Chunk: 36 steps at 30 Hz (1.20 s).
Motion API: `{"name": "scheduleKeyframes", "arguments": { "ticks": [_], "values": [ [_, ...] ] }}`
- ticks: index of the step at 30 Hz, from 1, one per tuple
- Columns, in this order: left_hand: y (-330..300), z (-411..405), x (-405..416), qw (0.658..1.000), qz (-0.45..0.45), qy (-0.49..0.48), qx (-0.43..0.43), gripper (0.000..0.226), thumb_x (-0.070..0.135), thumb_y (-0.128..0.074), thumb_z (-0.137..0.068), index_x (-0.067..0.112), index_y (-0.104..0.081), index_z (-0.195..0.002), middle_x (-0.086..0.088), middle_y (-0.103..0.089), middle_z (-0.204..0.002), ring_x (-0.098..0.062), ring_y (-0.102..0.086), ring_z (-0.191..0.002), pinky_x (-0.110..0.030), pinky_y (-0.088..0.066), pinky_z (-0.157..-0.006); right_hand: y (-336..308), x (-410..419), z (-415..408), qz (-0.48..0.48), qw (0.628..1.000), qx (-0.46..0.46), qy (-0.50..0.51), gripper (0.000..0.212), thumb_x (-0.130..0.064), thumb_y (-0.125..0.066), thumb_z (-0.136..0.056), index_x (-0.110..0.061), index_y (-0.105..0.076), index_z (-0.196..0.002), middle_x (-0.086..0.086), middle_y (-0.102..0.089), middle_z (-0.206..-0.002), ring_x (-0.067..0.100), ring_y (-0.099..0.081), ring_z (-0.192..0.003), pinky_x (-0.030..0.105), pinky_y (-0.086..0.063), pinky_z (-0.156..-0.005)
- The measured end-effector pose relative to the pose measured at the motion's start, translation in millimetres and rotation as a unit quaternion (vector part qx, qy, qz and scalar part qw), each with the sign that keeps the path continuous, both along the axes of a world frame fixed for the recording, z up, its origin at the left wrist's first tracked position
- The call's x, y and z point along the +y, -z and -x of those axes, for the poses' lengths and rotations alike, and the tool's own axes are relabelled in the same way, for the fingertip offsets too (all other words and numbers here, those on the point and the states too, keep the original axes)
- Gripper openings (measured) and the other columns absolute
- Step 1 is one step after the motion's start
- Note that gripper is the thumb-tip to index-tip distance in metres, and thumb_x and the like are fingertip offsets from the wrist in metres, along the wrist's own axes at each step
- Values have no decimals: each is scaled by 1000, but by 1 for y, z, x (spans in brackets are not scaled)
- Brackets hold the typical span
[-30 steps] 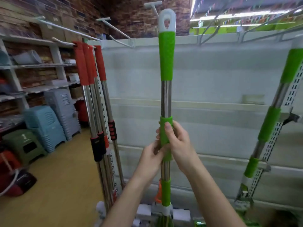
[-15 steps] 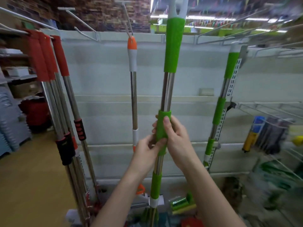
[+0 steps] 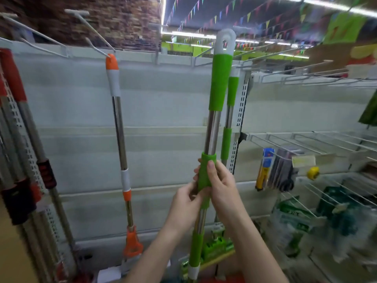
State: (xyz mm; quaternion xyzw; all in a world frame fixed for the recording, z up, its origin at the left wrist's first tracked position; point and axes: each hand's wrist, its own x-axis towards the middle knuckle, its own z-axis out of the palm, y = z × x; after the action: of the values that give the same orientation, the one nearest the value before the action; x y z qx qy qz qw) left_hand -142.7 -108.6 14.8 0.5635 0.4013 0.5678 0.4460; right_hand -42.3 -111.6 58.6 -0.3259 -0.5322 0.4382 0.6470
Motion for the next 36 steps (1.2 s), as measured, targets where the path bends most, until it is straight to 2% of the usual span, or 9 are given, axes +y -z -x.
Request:
{"name": "scheduleKeyframes", "arguments": {
  "ticks": [4, 8, 10, 15, 21, 25, 28, 32, 36],
  "values": [
    [9, -50, 12, 1000, 12, -19, 12, 14, 16, -64, -98, 13, -74, -107, -15, -79, -104, -34, -74, -105, -55, -58, -92, 9, 18, -49, 6, 1000, 1, -22, 49, -40, -53, -90, 3, -63, -112, 3, -67, -83, 12, -65, -76, 27, -55, -71],
    [12, -101, 25, 999, 28, -44, -4, 15, 14, -64, -98, 13, -73, -109, -6, -81, -100, -24, -75, -100, -47, -57, -92, 20, 42, -97, 13, 998, -11, -53, 43, -40, -54, -92, -4, -67, -113, 1, -70, -84, 11, -67, -79, 29, -56, -75],
    [16, -122, 31, 998, 31, -50, -31, 20, 21, -67, -92, 12, -74, -110, -5, -81, -101, -20, -73, -98, -50, -55, -96, 24, 53, -116, 14, 997, -20, -67, 41, -39, -53, -92, -6, -68, -112, 1, -71, -85, 8, -68, -78, 25, -56, -74],
    [18, -155, 51, 996, 32, -59, -63, 30, 32, -72, -89, 14, -74, -113, -7, -80, -109, -30, -72, -111, -54, -54, -102, 21, 72, -149, 5, 995, -48, -92, 37, -41, -53, -92, -12, -69, -110, -2, -73, -84, 7, -70, -81, 24, -56, -75],
    [13, -174, 74, 997, 17, -63, -40, 23, 13, -59, -100, 13, -71, -120, -6, -79, -112, -27, -72, -113, -47, -56, -101, 11, 89, -169, -16, 995, -67, -69, 32, -39, -52, -98, -15, -70, -109, 16, -73, -98, 14, -70, -88, 30, -57, -80],
    [14, -181, 87, 997, 26, -63, -37, 18, 17, -59, -100, 20, -74, -110, -13, -78, -111, -35, -70, -113, -53, -55, -100, 9, 97, -175, -15, 996, -62, -61, 34, -43, -52, -95, -17, -70, -108, 11, -72, -92, 12, -70, -86, 30, -58, -79],
    [15, -184, 93, 996, 35, -71, -41, 18, 17, -59, -100, 23, -75, -108, -7, -80, -108, -28, -73, -110, -50, -56, -100, 10, 105, -176, -2, 995, -74, -69, 34, -42, -51, -98, -14, -68, -109, 4, -72, -89, 13, -69, -86, 29, -56, -78],
    [18, -179, 100, 994, 49, -90, -44, 18, 16, -60, -100, 23, -76, -106, -3, -82, -103, -25, -75, -104, -49, -57, -98, 14, 114, -170, 15, 994, -80, -66, 28, -33, -50, -104, -14, -69, -113, 16, -73, -105, 18, -71, -95, 26, -57, -79],
    [19, -174, 104, 995, 56, -82, -32, 19, 22, -61, -100, 23, -74, -114, 0, -81, -107, -21, -75, -107, -46, -58, -98, 15, 118, -169, 28, 994, -68, -80, 29, -38, -52, -101, -18, -70, -112, 11, -73, -100, 15, -70, -90, 31, -59, -84]
  ]
}}
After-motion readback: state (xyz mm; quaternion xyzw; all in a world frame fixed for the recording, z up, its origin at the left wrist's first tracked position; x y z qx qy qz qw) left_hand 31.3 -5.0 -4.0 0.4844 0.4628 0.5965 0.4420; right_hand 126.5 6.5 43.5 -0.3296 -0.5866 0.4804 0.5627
